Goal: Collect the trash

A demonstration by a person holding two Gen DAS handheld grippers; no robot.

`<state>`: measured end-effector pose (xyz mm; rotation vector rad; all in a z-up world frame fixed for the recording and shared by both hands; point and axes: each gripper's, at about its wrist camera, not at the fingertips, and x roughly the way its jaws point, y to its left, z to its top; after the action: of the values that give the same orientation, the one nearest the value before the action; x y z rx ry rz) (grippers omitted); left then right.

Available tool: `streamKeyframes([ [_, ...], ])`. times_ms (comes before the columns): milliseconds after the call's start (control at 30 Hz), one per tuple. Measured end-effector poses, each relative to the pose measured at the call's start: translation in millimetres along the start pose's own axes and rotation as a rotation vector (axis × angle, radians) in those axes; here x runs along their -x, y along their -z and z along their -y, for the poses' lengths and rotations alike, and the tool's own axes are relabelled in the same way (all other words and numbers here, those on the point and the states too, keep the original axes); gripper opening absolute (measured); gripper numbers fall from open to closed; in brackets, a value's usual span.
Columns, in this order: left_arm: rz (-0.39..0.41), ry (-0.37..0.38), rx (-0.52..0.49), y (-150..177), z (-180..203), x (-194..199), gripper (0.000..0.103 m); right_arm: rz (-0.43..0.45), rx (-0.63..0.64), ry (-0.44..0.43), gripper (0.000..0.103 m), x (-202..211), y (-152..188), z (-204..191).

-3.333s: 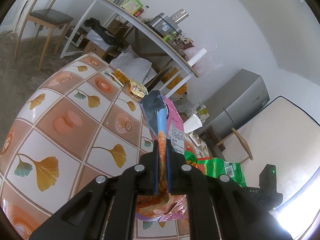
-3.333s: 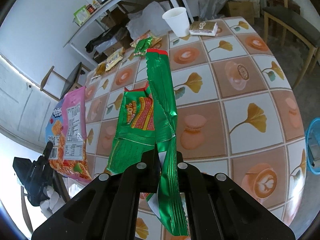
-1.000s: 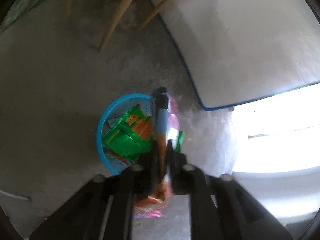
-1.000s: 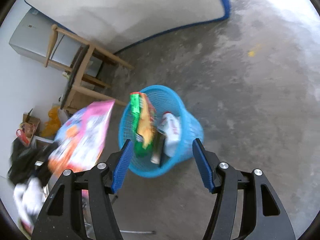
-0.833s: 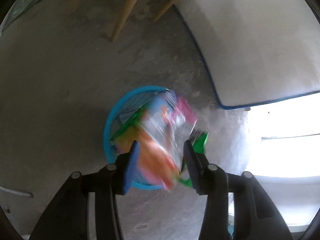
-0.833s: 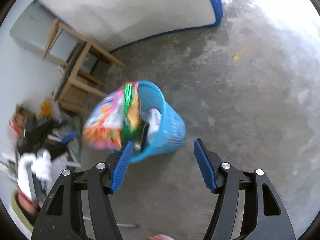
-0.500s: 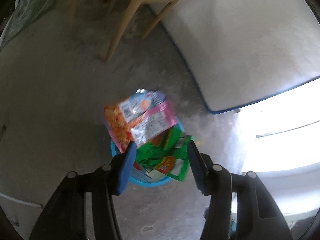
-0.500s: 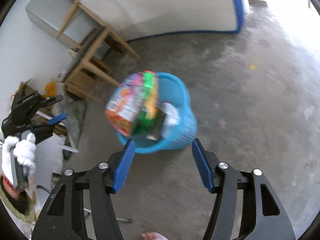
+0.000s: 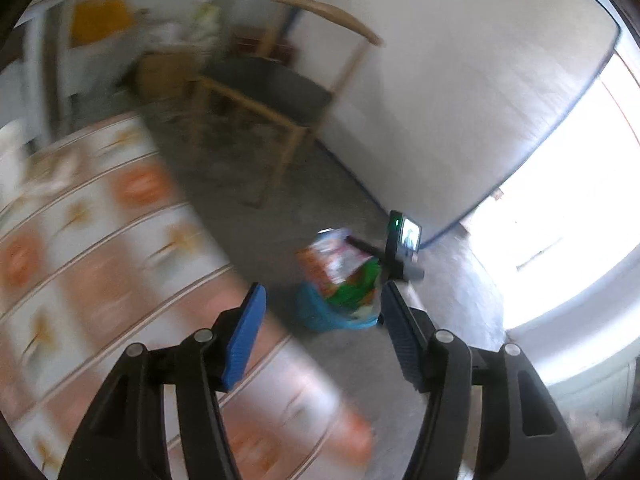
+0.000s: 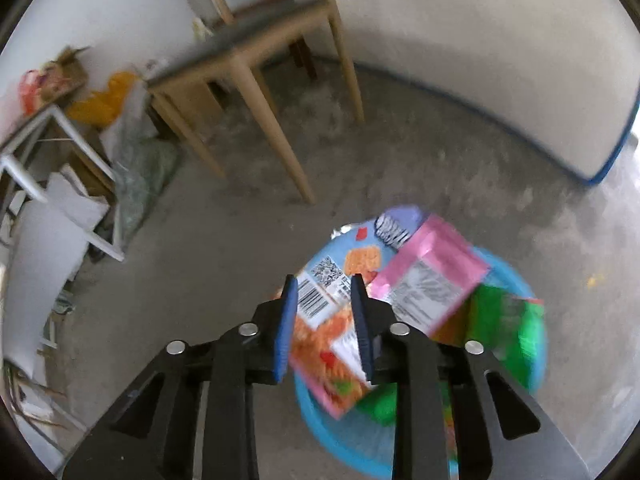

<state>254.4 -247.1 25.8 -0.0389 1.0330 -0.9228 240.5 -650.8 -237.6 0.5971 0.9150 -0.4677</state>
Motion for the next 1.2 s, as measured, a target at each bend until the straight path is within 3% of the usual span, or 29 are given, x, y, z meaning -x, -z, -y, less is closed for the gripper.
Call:
streamKeyframes([
  [67,0.043,-0.083,0.07,29,-35,41,0.058,-0.092,-0.002,0.076,0.019,-43,9,11],
  [133,0.078,-0.158,0.155,58,-66,76,0.058,-0.209,-0.045,0.091,0.011,-79,27,28],
  [200,0.111,-0.219,0.241,83,-91,106,0.058,-0.283,-0.045,0.131,0.01,-104,46,42],
  [367,0.167,-0.301,0.413,133,-131,155,0.058,-0.404,-0.061,0.167,0.002,-138,71,60],
  [500,0.197,-0.336,0.488,150,-149,174,0.058,-0.419,-0.072,0.177,0.002,-148,73,53],
  [667,0.228,-0.332,0.497,155,-159,184,0.058,-0.369,-0.086,0.188,0.004,-124,82,53],
  [833,0.221,-0.312,0.477,157,-157,176,0.058,-0.282,-0.114,0.124,0.01,-83,96,58],
  [1000,0.257,-0.304,0.387,156,-139,182,0.058,-0.152,-0.138,0.003,0.02,-12,113,64],
  [1200,0.323,-0.281,0.284,167,-111,197,0.058,0.004,-0.142,-0.096,0.022,89,134,72],
])
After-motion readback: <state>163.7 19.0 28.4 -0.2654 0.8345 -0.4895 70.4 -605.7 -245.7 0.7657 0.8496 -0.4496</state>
